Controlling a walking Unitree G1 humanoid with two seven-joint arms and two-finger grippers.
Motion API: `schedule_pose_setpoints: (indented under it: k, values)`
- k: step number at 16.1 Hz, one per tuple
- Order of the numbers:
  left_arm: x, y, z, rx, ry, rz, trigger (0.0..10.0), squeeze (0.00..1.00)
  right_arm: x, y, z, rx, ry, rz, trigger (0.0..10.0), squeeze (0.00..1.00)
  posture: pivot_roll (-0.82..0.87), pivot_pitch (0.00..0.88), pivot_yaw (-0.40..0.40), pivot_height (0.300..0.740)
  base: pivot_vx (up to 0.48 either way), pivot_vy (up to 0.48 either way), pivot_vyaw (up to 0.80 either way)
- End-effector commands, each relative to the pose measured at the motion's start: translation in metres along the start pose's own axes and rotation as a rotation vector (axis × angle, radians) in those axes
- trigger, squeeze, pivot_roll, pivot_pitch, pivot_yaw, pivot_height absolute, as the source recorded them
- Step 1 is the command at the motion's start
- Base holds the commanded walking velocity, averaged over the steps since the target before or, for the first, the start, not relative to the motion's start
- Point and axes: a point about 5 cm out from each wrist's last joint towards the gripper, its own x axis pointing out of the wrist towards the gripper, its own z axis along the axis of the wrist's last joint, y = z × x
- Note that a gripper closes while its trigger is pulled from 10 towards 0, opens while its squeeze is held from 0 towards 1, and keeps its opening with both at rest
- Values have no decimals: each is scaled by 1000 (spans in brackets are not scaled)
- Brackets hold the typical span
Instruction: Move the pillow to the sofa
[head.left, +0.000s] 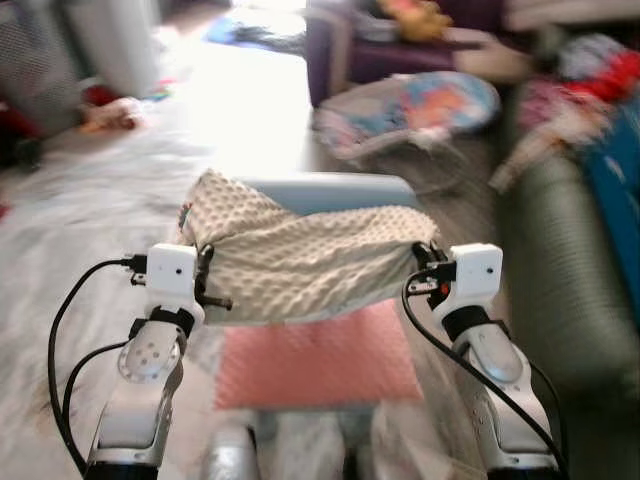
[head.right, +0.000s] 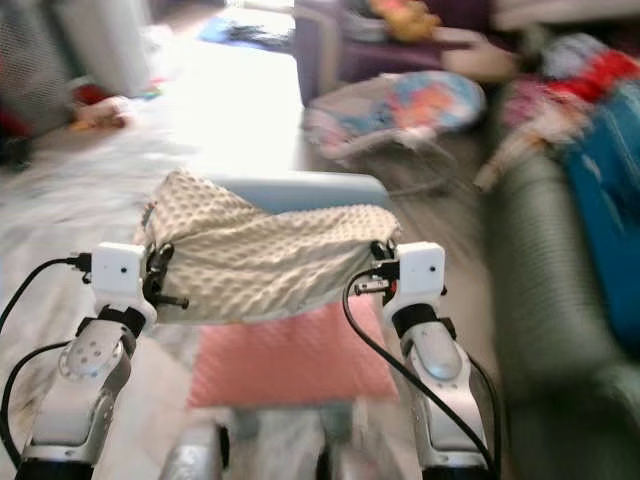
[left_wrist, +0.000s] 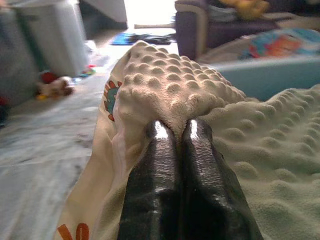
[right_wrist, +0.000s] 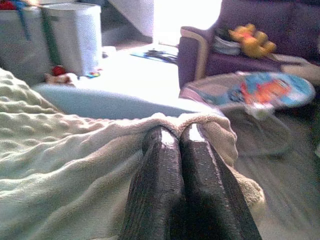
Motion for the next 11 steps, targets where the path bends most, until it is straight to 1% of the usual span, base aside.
schedule_pose_setpoints:
  k: [1,3,5,11]
  values:
    - [0,0,1,16,-10,8,10000,0,2,3,9,3,-35,-1,10000,0,16,0,-59,740,0,0,0]
    - [-1,-2,-1,11,-5,-3,10000,0,1,3,10,-28,-47,5,10000,0,13,0,-58,740,0,0,0]
    - [-1,-7,-2,8,0,-16,10000,0,0,2,9,-33,-38,-7,10000,0,12,0,-61,740,0,0,0]
    - [-1,-12,-5,-7,12,-40,10000,0,-2,3,4,-13,-15,-4,10000,0,11,0,-66,740,0,0,0]
